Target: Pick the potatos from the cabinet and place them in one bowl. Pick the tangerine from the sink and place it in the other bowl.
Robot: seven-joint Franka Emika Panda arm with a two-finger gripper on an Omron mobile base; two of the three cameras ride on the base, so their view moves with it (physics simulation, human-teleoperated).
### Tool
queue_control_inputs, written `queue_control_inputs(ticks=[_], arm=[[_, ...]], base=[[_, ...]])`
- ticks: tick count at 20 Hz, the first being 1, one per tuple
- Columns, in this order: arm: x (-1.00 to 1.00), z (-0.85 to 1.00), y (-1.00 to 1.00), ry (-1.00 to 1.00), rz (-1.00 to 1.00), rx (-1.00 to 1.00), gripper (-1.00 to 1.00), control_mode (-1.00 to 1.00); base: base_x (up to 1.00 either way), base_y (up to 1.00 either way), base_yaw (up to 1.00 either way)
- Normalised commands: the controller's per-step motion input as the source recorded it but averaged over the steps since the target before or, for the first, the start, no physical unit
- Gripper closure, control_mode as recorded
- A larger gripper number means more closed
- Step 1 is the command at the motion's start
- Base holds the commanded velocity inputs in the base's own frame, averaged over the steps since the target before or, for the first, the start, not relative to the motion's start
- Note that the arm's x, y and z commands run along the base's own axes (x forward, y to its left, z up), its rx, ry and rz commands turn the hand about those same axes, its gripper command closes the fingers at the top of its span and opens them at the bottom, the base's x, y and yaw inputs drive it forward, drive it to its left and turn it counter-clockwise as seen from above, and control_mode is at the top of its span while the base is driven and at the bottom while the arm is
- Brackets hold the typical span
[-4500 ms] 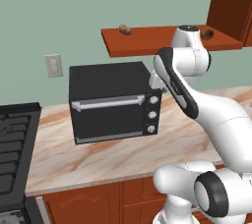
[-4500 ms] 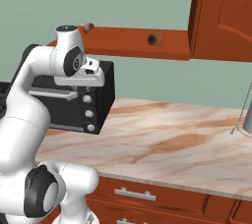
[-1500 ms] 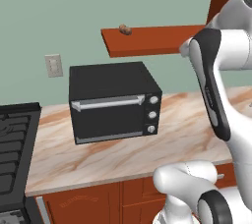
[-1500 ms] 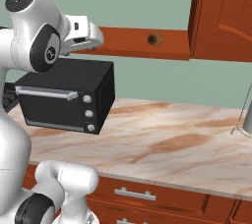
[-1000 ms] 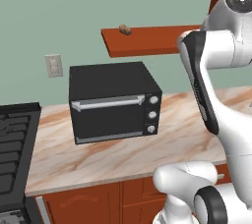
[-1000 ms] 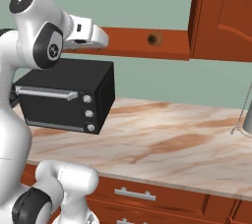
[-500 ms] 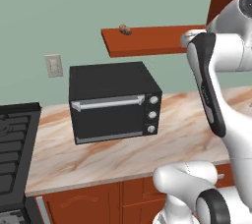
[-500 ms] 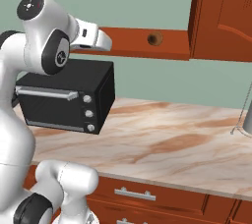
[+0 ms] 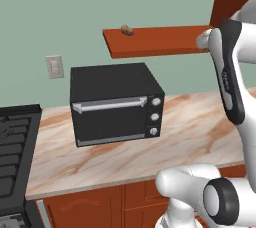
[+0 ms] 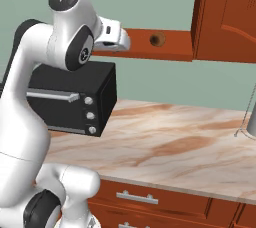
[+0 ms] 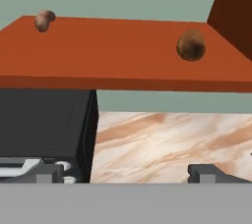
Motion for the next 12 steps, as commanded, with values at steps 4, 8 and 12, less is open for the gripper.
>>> queue_control_inputs(ticks=[4, 8, 12], arm=[[0.16, 0.22, -0.23, 0.20, 0.03, 0.00, -1.00, -1.00], [0.19, 0.01, -0.09, 0.05, 0.00, 0.00, -1.00, -1.00], [0.46, -0.06, -0.05, 0.00, 0.00, 0.00, -1.00, -1.00]], base=[[0.00, 0.00, 0.00], [0.00, 0.00, 0.00], [0.00, 0.00, 0.00]])
